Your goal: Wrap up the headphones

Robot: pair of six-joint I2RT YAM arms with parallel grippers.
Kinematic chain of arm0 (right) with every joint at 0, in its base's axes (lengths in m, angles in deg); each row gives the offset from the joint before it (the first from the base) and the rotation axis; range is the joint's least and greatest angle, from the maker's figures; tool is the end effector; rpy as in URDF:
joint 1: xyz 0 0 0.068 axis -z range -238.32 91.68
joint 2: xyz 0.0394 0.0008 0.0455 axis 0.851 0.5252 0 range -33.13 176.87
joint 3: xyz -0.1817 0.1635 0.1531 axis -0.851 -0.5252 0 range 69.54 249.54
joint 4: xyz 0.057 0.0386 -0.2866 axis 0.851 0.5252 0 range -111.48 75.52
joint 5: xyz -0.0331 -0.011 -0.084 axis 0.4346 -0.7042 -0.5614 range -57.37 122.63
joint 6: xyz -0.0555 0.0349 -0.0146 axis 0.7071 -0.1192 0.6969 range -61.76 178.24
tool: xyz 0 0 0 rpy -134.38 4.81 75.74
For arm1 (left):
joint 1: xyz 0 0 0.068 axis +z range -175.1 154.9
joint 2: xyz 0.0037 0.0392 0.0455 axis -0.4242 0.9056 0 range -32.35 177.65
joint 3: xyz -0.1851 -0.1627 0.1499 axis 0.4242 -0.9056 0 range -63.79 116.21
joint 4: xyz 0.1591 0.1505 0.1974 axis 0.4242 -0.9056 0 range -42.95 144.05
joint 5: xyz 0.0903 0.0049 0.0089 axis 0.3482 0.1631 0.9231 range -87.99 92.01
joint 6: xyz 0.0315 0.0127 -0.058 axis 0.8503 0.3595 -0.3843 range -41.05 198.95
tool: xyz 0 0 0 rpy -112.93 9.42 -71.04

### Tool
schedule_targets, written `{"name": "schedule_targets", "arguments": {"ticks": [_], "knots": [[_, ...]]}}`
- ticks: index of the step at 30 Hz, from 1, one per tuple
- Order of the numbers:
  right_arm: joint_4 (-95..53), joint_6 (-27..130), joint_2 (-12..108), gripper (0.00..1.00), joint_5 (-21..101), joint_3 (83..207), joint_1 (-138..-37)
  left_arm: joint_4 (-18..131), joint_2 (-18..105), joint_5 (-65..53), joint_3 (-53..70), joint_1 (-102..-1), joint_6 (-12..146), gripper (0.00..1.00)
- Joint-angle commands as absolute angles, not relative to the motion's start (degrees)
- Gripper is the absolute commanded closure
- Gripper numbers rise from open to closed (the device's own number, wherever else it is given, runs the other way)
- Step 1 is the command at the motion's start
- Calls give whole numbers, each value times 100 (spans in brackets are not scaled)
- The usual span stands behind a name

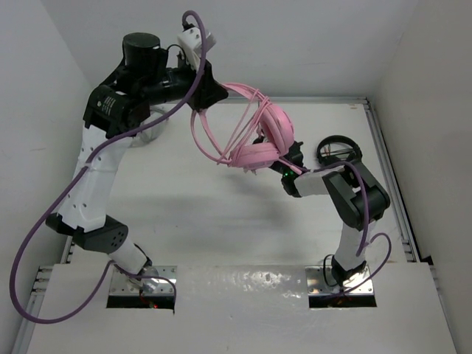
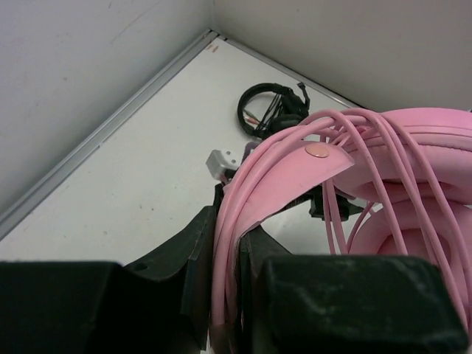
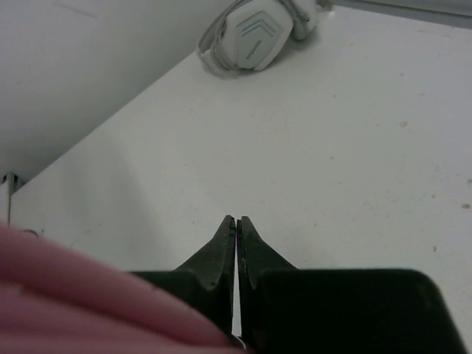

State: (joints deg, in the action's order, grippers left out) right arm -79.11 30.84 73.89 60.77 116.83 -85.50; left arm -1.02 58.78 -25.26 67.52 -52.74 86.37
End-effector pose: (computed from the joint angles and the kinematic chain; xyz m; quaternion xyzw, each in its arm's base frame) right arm 0.3588 0.2127 0.1651 -0.1674 0.6987 0.4642 0.5180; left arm 0.2709 -0.1695 0.5890 0.3691 0.6914 -0.2880 0.5503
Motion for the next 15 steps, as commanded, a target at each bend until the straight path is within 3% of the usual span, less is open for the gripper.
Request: {"name": "schedule_targets", "arguments": {"ticks": [1, 8, 15], "knots": [[-9222, 2476, 7112, 100, 5400, 11210, -8486, 623, 5553, -2803, 7138, -4929, 7966, 100], [-11749, 2194, 6435, 100, 4311, 9127, -8530, 1176, 5861, -4411, 7622, -3644, 6595, 100], [-11097, 4028, 4924, 100, 3026, 8255, -9452, 1854, 5923, -5151, 6964, -3240, 5706, 100]]}}
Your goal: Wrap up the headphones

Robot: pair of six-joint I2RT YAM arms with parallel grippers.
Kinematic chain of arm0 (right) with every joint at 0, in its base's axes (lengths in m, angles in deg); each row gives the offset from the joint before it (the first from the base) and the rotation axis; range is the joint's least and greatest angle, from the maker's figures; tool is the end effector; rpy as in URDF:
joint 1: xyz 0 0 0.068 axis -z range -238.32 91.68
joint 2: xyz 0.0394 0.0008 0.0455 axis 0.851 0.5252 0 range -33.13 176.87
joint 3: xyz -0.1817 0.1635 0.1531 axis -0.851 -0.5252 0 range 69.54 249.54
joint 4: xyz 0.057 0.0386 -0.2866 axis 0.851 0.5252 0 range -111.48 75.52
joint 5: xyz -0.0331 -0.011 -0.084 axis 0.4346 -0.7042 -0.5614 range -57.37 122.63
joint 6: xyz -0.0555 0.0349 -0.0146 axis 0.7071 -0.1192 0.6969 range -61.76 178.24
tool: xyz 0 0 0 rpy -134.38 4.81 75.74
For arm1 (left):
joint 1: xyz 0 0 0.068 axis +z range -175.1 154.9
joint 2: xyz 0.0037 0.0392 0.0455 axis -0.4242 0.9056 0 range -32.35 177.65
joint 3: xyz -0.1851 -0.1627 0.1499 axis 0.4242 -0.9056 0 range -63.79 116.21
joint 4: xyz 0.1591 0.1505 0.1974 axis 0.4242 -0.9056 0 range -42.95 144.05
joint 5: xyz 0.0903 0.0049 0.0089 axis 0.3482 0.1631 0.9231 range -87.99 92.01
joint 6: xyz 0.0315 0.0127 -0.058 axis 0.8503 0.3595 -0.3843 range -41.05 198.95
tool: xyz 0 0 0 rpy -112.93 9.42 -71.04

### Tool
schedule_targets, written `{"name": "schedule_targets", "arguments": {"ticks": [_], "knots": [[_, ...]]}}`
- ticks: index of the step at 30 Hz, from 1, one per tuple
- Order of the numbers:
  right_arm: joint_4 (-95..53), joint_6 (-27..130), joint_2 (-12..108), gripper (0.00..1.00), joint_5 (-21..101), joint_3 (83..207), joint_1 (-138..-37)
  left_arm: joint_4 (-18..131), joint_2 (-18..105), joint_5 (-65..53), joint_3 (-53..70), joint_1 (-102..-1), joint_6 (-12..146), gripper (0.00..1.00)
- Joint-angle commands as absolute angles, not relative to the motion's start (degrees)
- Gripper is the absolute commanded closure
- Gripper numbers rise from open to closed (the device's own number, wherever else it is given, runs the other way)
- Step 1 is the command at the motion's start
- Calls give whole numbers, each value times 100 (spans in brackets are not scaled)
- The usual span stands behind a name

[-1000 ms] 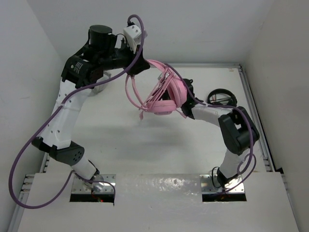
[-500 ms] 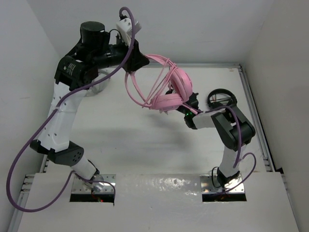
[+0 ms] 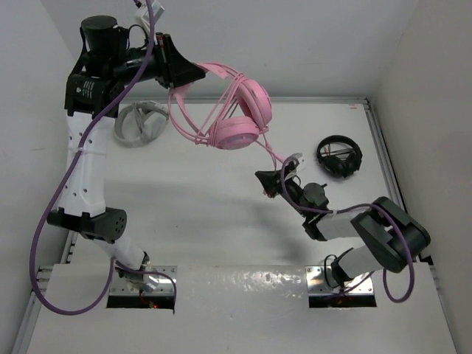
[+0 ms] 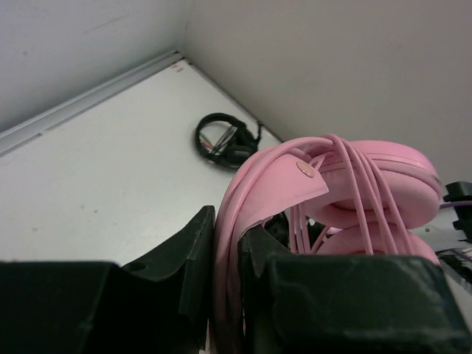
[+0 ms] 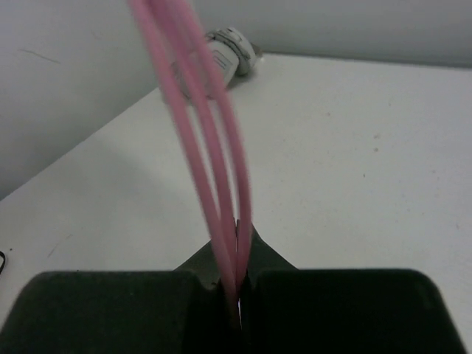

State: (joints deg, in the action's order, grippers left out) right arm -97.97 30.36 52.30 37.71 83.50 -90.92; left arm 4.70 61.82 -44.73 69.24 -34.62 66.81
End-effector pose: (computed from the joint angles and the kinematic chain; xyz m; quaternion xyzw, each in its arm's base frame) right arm 0.2254 0.1498 0.1572 -0.0605 0.6729 0.3969 0.6213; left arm 0.3189 -0.0930 0.5953 0.2375 0.7114 -0.4098 0.5193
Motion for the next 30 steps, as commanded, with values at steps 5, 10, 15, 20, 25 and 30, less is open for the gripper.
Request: {"name": "schedule_targets", "arguments": {"ticks": [5, 10, 15, 20, 25, 30], "knots": [[-9471, 5066, 4483, 100, 3060, 8387, -10119, 1915, 5932, -4178, 6937, -3134, 6031, 100], [-8663, 5944, 4904, 100, 2955, 9036, -10980, 2213, 5941, -2315, 6387, -3151, 6628, 100], [-7065, 6851, 4993, 100, 3122, 10082, -12001, 3127, 5835, -1050, 4848, -3151, 7269, 100], [-6403, 6905, 4336, 100, 3200, 10390, -12301, 3786, 5826, -257, 4090, -3151, 7850, 100], [-4691, 6984, 4272, 100, 3789, 11389, -12292, 3980, 5966, -370, 3563, -3160, 8071, 100], [-3029, 6949, 5139, 100, 4011, 12806, -12301, 3710, 6002, -1379, 3314, -3160, 7590, 100]]}}
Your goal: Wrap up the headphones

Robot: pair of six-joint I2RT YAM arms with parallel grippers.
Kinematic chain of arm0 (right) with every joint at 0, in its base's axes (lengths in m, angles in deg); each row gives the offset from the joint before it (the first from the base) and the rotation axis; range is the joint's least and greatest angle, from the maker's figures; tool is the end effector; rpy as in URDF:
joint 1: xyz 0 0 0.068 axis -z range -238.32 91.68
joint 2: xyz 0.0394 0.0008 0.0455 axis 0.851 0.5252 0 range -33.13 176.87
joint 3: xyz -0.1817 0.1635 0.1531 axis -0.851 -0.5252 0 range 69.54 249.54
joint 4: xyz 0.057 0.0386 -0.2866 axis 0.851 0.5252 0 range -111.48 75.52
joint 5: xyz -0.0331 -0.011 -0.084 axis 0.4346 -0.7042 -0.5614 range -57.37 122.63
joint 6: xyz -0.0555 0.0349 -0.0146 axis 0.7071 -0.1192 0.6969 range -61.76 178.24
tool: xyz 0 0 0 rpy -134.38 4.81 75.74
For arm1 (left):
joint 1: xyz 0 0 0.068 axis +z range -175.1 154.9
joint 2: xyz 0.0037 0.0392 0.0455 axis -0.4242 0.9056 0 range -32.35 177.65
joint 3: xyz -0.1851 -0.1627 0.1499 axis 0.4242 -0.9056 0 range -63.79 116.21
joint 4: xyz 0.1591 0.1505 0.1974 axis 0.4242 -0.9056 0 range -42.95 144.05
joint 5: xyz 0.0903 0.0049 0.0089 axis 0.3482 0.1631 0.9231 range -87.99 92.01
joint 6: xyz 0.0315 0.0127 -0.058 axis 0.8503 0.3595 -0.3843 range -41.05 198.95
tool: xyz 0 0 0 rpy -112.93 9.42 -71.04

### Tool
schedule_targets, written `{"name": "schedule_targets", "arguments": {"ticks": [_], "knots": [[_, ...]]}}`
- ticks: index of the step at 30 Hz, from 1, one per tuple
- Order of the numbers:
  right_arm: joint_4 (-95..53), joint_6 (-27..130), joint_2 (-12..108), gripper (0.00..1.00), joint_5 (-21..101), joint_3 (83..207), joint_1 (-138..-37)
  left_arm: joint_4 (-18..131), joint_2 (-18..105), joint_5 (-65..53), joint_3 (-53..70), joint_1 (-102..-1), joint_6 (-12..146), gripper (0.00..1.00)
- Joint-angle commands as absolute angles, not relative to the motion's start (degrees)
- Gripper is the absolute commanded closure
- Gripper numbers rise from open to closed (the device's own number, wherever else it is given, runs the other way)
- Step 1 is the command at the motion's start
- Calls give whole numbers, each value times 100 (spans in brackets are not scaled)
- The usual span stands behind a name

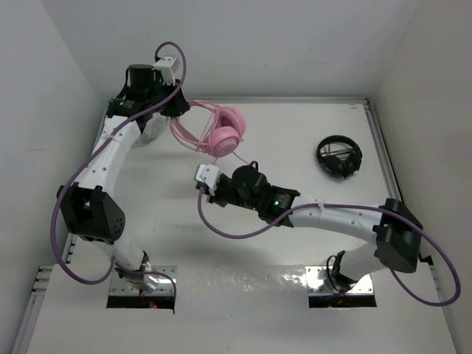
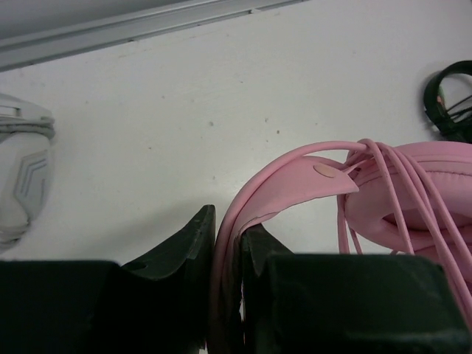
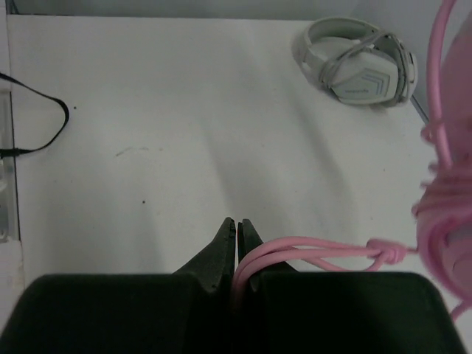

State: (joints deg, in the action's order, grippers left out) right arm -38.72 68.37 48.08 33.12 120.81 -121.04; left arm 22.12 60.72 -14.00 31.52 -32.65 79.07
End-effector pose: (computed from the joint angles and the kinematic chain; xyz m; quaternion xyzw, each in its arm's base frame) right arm 0.1712 0.3331 0.2744 -0.4659 0.6268 0.2797 0.5584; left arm 0.4162 -0.0700 0.4019 0.1271 0.8497 -0.1524 0.4886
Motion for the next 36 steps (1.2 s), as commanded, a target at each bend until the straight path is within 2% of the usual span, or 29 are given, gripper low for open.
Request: {"name": "schedule_targets", "arguments": {"ticks": [1, 3, 7, 18, 22, 28, 32, 36], "knots": [[-2984, 7062, 5264, 100, 3845, 12912, -12292, 3639, 5976, -1607, 3359, -3134, 7457, 100], [-3447, 7116, 5458, 100, 3615, 12712, -12135, 3664, 5810, -2258, 3447, -3090, 7167, 100], [-4335, 6835, 5581, 100, 4228, 12271, -11590, 3314, 5651, -2708, 3903, -3090, 7025, 100], [-3661, 7502, 6882, 100, 4370, 13791, -11149, 3207, 5554, -3279, 3922, -3090, 6778, 100], [-2975, 7634, 6664, 100, 4485, 14082, -11351, 3304, 5554, -2184, 3589, -3090, 7268, 100], [-2502, 7573, 5161, 100, 4195, 13537, -11606, 4199, 5571, -452, 2561, -3090, 8139, 100], [-1816, 7817, 4677, 100, 3546, 13730, -11606, 4420, 5598, -264, 2375, -3107, 8667, 100], [-1062, 8196, 5034, 100, 2378, 14596, -11317, 4062, 5449, -450, 2165, -3449, 9606, 100]]}}
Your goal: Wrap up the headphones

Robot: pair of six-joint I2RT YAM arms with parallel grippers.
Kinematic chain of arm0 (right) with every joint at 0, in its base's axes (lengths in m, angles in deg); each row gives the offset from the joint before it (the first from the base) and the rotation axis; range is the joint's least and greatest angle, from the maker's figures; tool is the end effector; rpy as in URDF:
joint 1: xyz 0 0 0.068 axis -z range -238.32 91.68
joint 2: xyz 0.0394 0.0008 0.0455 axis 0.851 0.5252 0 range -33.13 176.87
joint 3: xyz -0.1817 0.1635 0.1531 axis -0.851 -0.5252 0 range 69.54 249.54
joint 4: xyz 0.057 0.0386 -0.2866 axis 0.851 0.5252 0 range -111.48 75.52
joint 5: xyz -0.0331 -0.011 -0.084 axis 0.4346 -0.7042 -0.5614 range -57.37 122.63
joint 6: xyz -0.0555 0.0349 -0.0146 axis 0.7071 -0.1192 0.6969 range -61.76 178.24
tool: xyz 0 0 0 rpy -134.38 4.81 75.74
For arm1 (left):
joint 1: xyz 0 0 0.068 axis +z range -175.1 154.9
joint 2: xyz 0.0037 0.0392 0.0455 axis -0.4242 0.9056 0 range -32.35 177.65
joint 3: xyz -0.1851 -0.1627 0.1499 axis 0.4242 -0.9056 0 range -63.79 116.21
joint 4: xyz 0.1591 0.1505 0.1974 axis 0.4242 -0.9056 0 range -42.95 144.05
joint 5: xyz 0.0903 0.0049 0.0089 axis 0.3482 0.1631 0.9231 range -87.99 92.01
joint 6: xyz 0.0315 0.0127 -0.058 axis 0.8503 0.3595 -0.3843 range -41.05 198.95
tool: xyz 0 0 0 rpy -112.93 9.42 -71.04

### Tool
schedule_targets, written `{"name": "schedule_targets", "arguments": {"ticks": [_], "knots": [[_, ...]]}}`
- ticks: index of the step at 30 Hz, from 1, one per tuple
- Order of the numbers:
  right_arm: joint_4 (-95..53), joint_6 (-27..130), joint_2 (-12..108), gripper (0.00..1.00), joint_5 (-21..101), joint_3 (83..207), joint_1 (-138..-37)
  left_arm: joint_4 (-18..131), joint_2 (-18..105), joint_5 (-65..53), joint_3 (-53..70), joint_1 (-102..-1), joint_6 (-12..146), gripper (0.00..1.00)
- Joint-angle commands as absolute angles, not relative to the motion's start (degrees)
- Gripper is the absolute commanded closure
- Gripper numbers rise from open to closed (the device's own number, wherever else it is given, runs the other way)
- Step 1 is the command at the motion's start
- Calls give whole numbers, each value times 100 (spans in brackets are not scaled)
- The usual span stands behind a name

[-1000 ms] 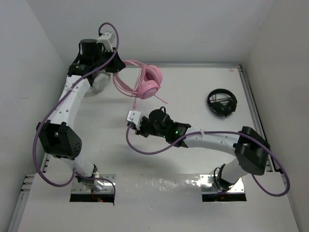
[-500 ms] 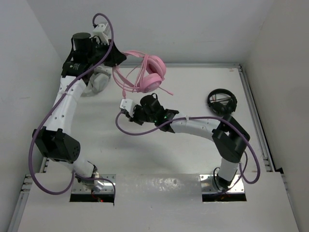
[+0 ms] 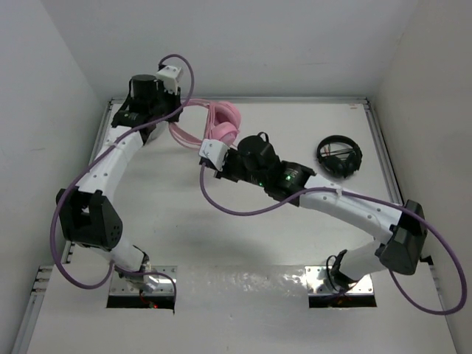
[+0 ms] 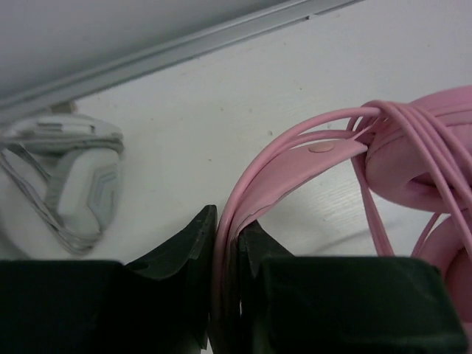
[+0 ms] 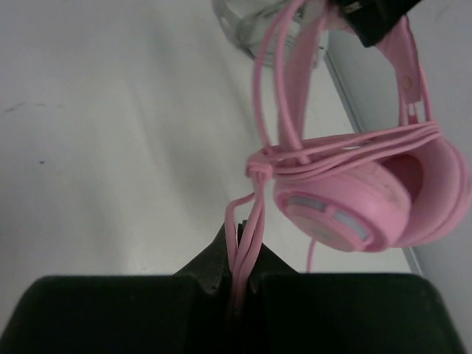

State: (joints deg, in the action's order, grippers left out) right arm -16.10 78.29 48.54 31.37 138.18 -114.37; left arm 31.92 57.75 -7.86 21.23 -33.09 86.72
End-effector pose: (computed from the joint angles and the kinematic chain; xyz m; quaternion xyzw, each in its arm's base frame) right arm 0.2171 0.3204 0.3457 -0.4949 0.6427 0.1723 0.5589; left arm 0.4125 -0.0671 0.3705 0.1610 0.8363 -0.0744 0.5188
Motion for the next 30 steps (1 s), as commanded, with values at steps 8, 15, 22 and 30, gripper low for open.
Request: {"name": "schedule_targets", "arguments": {"ticks": [8, 15, 22, 30], "knots": [[470, 8189, 7107, 91, 1848, 17296, -10482, 3015, 5061, -440, 1267, -4478, 9988, 100], [518, 8100, 7972, 90, 1883, 17116, -10104, 2487, 5158, -2229, 882, -4136, 8819, 100], [40, 7722, 8288, 46, 1400, 17113, -9778, 2592, 5237, -2708, 512, -3838, 8677, 100], [-188, 7714, 8324, 45, 1259, 16368, -9506, 2207, 5307, -2903, 415, -2941, 8949, 100]]}}
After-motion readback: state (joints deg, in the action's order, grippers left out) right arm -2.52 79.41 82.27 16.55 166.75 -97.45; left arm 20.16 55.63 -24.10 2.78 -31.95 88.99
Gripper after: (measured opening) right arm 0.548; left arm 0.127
